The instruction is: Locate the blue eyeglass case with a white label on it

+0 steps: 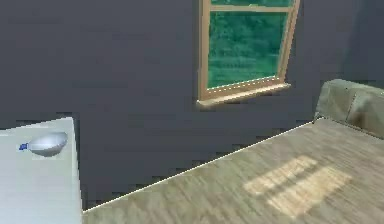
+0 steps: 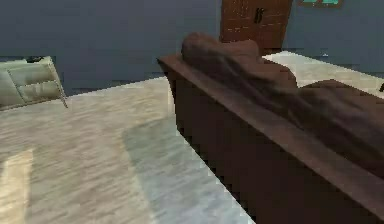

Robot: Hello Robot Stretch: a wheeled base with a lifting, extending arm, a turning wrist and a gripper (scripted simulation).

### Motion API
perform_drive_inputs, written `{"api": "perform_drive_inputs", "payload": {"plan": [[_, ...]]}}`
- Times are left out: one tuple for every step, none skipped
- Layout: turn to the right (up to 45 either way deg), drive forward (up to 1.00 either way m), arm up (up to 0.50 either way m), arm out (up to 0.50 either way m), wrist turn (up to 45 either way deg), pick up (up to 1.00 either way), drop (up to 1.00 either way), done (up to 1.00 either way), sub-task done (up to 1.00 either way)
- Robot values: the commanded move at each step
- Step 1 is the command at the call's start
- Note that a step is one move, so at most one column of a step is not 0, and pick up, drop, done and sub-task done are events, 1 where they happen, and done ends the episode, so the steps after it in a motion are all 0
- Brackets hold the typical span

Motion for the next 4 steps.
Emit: {"api": "perform_drive_inputs", "payload": {"plan": [[45.0,0.0,0.0,0.0,0.0,0.0,0.0,0.0,0.0],[33.0,0.0,0.0,0.0,0.0,0.0,0.0,0.0,0.0],[0.0,0.3,0.0,0.0,0.0,0.0,0.0,0.0,0.0],[-15.0,0.0,0.0,0.0,0.0,0.0,0.0,0.0,0.0]]}}
